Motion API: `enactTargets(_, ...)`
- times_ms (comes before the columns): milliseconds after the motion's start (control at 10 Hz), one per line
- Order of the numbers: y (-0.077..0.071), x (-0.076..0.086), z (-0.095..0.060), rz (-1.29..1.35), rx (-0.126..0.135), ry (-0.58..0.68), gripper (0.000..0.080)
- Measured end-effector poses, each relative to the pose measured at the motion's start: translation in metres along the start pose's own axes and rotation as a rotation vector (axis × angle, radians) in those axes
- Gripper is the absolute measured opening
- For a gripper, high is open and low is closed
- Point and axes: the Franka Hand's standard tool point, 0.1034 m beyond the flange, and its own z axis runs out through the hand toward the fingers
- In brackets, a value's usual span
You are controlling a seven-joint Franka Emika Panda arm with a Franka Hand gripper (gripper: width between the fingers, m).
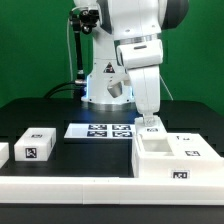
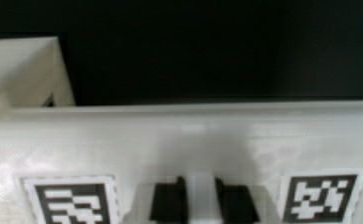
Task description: Assemble cabinet
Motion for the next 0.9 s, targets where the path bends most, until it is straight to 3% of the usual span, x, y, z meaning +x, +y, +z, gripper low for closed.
enactTargets(600,0.000,-0.001,0.000,-0.001,-0.001,0.001,0.0062)
enactTargets(700,0.009,0.000,-0.002,0.001,0.005,0.003,0.0062)
enactTargets(900,0.053,0.004,-0.008,-0.002,0.002,0.009,0.0062)
